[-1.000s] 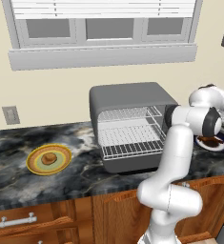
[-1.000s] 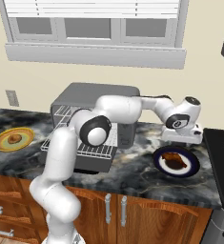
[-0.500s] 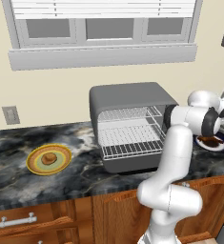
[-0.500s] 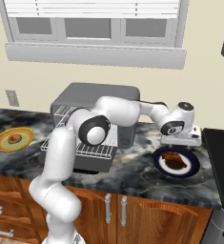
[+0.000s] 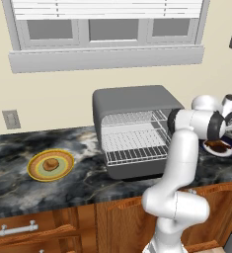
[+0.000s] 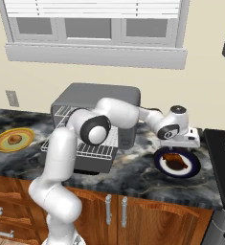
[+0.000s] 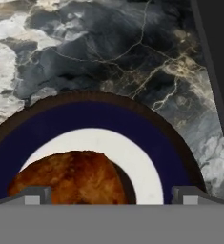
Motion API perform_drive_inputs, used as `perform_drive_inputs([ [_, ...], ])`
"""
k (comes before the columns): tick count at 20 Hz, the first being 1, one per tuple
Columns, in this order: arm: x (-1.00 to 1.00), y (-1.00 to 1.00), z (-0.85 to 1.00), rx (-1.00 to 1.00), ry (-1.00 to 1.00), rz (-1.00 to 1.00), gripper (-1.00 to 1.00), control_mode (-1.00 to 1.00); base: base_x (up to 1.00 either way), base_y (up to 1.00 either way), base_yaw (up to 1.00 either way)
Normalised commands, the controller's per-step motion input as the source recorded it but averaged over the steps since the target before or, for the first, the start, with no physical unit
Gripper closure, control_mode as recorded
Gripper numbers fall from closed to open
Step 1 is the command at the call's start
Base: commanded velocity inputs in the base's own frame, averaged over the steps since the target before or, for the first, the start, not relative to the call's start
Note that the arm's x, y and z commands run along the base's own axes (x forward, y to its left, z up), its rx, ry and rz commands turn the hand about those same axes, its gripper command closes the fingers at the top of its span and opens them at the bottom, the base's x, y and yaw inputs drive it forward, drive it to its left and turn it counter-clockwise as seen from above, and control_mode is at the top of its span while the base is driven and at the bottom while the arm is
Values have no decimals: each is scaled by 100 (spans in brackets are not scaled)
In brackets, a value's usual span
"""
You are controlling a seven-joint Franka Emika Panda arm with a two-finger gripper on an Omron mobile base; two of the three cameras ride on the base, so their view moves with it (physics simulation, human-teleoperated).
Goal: Open the toaster oven door. Place the bread on the top rack in the toaster oven and place the chicken drumstick on the bottom rack.
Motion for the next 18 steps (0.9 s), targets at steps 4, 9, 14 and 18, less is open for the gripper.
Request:
perform_drive_inputs([
  [4, 0, -14, -6, 0, 0, 0, -100, -100, 0, 0, 0],
  [9, 0, -17, -5, 0, 2, 0, -100, -100, 0, 0, 0],
  [14, 0, -6, -5, 0, 6, 5, -100, -100, 0, 0, 0],
  [18, 0, -3, 0, 0, 7, 14, -100, -100, 0, 0, 0],
])
